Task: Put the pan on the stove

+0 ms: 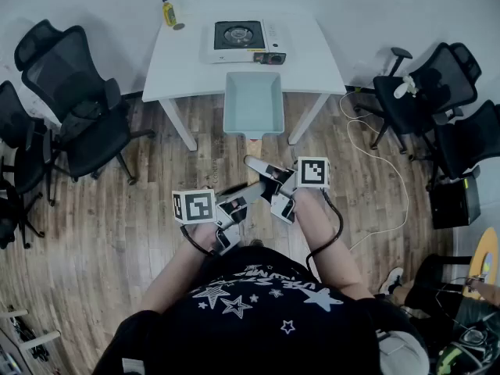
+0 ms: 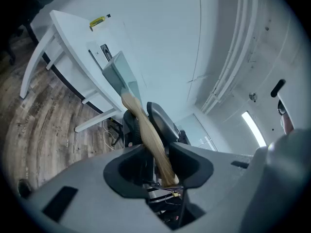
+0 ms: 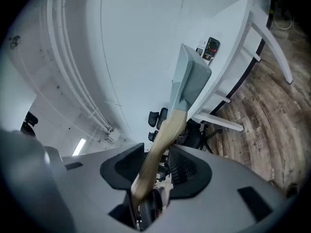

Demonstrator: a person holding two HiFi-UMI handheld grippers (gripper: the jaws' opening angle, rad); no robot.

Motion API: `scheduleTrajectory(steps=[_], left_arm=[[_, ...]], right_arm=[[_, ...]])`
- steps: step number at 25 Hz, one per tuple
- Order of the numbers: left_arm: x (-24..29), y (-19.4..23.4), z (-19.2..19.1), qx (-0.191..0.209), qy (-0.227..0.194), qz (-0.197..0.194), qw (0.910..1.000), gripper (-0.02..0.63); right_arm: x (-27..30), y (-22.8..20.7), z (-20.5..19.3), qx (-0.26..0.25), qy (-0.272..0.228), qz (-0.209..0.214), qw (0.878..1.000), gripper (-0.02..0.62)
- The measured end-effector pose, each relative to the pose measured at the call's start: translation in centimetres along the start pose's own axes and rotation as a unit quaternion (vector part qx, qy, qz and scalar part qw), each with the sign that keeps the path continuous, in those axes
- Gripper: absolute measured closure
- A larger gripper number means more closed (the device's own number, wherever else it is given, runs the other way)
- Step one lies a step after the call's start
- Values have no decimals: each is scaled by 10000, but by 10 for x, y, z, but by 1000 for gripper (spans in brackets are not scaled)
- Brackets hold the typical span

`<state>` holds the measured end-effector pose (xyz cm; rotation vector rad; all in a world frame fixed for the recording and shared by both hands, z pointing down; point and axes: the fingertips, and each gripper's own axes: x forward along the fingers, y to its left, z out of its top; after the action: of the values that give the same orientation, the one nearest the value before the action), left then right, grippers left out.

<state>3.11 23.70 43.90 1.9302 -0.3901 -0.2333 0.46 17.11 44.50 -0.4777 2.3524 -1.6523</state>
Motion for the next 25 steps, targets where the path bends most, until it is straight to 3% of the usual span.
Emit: scheduleTrajectory(steps=[17,25], left_arm=[[-13,4,5,-55,102,-153,9998,454],[-16,4,14,101,186,-152,9997,453]], right_arm=[[16,0,-6,-276,92,-190,9994,436],[20,-1,1,-379,-25,-232,9990,434]])
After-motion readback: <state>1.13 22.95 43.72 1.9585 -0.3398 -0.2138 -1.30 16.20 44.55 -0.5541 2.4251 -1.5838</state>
